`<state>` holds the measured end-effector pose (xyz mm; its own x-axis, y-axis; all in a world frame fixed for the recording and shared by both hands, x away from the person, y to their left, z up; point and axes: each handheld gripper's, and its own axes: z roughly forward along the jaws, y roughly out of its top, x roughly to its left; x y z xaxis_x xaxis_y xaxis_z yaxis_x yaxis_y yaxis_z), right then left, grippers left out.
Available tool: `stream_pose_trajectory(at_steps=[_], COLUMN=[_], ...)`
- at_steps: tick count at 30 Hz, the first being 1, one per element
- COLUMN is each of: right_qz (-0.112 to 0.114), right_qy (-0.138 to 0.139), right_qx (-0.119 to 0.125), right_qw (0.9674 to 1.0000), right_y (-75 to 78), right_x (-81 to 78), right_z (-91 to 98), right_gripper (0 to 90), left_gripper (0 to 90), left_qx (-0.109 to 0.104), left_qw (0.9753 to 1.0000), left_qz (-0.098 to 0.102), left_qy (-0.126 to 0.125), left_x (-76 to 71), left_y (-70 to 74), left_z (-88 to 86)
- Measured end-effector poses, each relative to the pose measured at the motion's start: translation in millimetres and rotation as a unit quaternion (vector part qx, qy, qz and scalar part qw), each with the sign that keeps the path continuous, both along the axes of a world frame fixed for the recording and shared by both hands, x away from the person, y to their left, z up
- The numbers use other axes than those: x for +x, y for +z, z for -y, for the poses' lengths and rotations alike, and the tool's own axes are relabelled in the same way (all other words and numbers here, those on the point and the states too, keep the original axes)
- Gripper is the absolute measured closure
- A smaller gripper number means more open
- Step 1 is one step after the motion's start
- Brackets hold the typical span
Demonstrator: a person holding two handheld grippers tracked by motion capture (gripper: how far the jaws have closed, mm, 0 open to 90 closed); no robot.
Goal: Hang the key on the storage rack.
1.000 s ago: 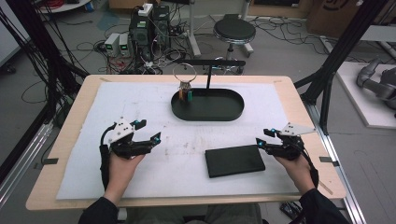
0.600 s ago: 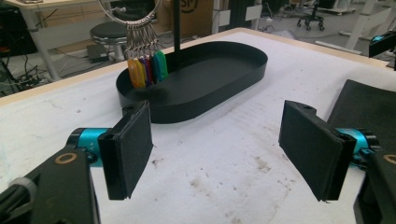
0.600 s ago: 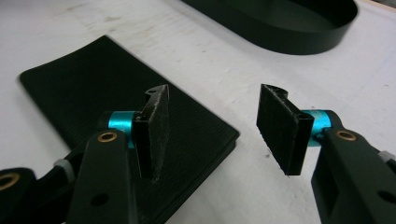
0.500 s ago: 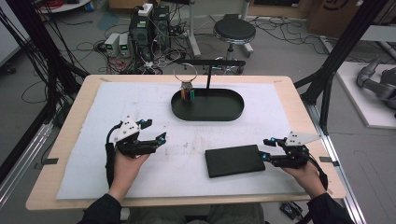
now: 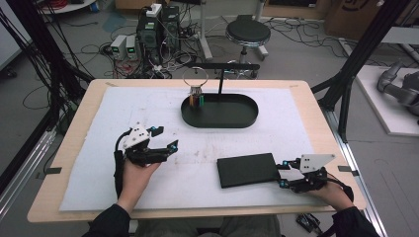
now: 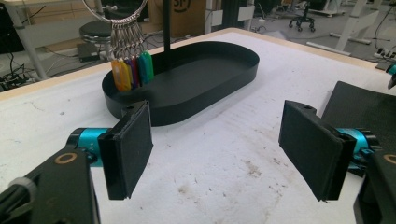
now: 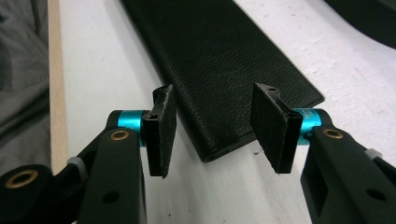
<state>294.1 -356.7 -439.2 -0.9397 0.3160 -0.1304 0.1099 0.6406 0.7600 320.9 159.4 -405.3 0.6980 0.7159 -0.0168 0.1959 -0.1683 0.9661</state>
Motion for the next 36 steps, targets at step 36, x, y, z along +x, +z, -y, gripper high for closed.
stream_pose_trajectory(at_steps=[36], right_qz=[-0.037], right_qy=[-0.056], right_qx=[0.061], right_qw=[0.9959], right_y=[19.4], right_x=[17.3], right_z=[-11.4], right_gripper=[81.7], left_gripper=[27.9], left_qx=[-0.012], left_qw=[0.9966], left_qz=[-0.006], left_qy=[-0.081], left_x=[-2.1], left_y=[-3.9], left_z=[24.2])
